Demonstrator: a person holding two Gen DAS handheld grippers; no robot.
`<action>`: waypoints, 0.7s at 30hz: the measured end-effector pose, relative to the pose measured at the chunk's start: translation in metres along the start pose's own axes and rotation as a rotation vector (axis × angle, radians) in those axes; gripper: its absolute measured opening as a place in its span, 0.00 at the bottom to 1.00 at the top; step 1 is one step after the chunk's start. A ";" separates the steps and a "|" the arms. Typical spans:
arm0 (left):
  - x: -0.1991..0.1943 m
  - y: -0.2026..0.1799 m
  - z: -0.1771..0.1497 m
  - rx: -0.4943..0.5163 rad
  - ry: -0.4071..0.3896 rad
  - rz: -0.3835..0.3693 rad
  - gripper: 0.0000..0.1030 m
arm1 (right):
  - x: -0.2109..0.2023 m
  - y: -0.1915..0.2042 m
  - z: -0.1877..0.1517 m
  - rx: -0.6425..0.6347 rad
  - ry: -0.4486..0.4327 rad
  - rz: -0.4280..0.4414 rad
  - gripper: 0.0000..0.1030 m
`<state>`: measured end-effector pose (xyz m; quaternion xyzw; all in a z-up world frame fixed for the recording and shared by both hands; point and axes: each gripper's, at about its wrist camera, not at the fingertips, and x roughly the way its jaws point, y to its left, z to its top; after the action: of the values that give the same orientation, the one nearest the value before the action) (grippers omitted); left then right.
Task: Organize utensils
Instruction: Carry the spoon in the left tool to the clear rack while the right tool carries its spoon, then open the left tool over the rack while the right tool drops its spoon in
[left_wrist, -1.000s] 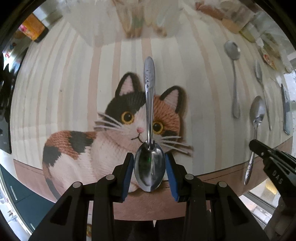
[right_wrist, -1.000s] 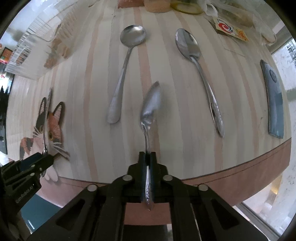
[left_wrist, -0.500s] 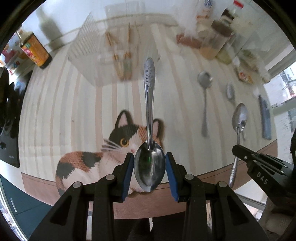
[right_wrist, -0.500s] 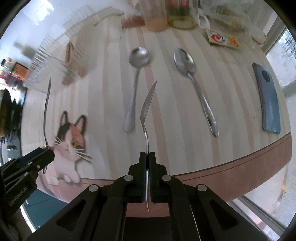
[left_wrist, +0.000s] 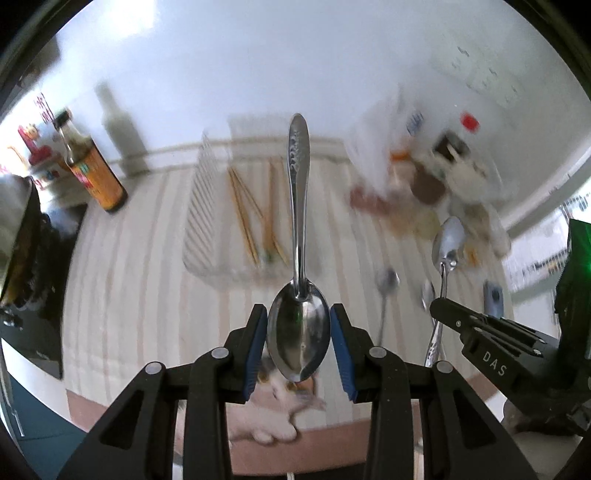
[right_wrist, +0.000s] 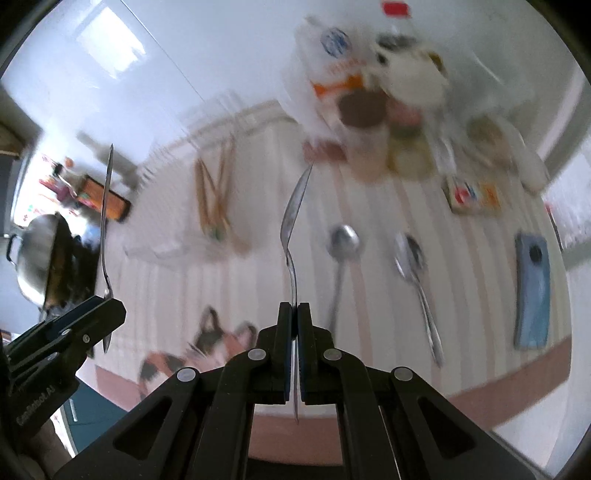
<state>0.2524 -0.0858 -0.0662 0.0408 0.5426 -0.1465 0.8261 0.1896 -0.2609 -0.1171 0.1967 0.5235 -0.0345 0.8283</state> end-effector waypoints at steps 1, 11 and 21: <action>0.000 0.005 0.008 -0.004 -0.006 0.005 0.30 | 0.000 0.006 0.010 -0.008 -0.010 0.009 0.02; 0.049 0.058 0.081 -0.056 0.064 0.055 0.30 | 0.046 0.074 0.118 -0.074 -0.021 0.085 0.02; 0.102 0.087 0.103 -0.105 0.185 0.031 0.31 | 0.128 0.108 0.165 -0.103 0.080 0.097 0.03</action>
<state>0.4063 -0.0467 -0.1247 0.0192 0.6227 -0.1004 0.7758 0.4165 -0.2021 -0.1365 0.1802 0.5470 0.0404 0.8165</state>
